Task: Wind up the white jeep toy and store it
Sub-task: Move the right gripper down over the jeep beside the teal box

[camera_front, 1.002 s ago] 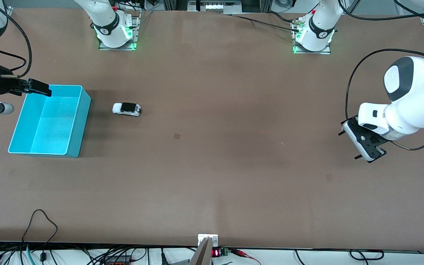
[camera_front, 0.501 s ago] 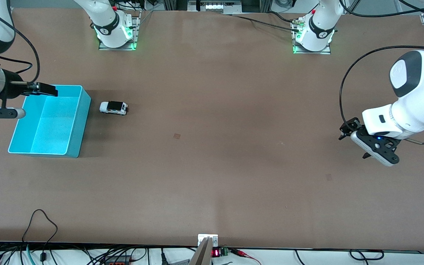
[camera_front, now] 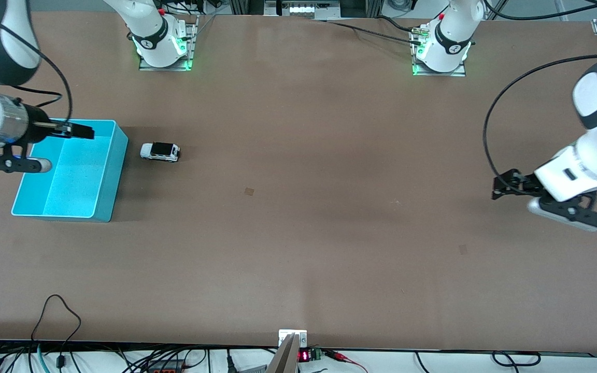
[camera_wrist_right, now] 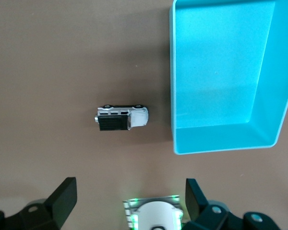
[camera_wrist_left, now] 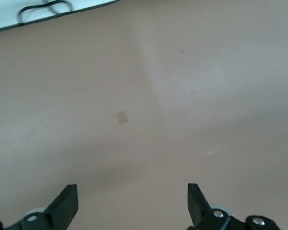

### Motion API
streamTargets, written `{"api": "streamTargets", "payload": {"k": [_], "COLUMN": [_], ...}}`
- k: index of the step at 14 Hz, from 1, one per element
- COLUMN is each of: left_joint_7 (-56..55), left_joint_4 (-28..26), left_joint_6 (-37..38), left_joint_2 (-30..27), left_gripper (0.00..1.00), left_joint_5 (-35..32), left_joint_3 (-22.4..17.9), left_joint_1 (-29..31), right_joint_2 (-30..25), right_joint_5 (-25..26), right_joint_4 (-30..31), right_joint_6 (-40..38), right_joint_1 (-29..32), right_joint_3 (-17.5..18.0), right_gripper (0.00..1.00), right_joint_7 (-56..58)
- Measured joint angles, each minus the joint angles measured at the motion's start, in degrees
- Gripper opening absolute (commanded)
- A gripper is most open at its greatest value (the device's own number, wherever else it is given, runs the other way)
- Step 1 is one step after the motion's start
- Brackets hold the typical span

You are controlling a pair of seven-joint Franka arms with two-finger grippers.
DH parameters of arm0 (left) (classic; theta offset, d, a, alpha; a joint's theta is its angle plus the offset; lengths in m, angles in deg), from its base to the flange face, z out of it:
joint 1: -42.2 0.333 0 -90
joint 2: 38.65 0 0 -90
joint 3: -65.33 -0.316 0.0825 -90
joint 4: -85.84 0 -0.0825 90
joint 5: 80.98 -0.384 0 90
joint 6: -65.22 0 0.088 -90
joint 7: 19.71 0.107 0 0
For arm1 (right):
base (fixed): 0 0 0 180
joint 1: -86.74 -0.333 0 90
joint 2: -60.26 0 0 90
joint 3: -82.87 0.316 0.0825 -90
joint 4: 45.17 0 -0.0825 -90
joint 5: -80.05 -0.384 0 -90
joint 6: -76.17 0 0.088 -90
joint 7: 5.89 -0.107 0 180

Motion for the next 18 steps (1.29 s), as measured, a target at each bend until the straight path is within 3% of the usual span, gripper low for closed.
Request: {"api": "streamTargets", "payload": {"k": [3, 9, 13, 18], "left_joint_7": [-3.15, -12.26, -12.58, -12.59], "left_joint_4": [3.23, 10.16, 10.31, 8.86], "left_joint_6": [4.40, 12.94, 15.82, 16.41], "left_joint_2": [-0.79, -1.60, -4.53, -5.59], "left_gripper": [1.00, 1.00, 1.00, 1.00], "left_joint_5": [0.00, 0.00, 0.53, 1.89], "left_joint_3": [-5.42, -12.28, -14.62, -14.47], "left_joint_1": [-3.40, -10.17, -10.52, -10.67], "right_joint_2": [-1.44, -11.60, -12.77, -11.97], "right_joint_5": [0.00, 0.00, 0.00, -0.03], "right_joint_4": [4.90, 28.38, 33.71, 39.61], "right_joint_6": [5.19, 25.76, 30.75, 38.29], "right_joint_1": [-2.17, -2.18, -2.19, -2.21], "right_joint_3": [0.20, -0.39, -0.41, -0.41], "right_gripper": [1.00, 1.00, 1.00, 1.00], "right_joint_7": [-7.46, -17.91, -34.50, -53.33]}}
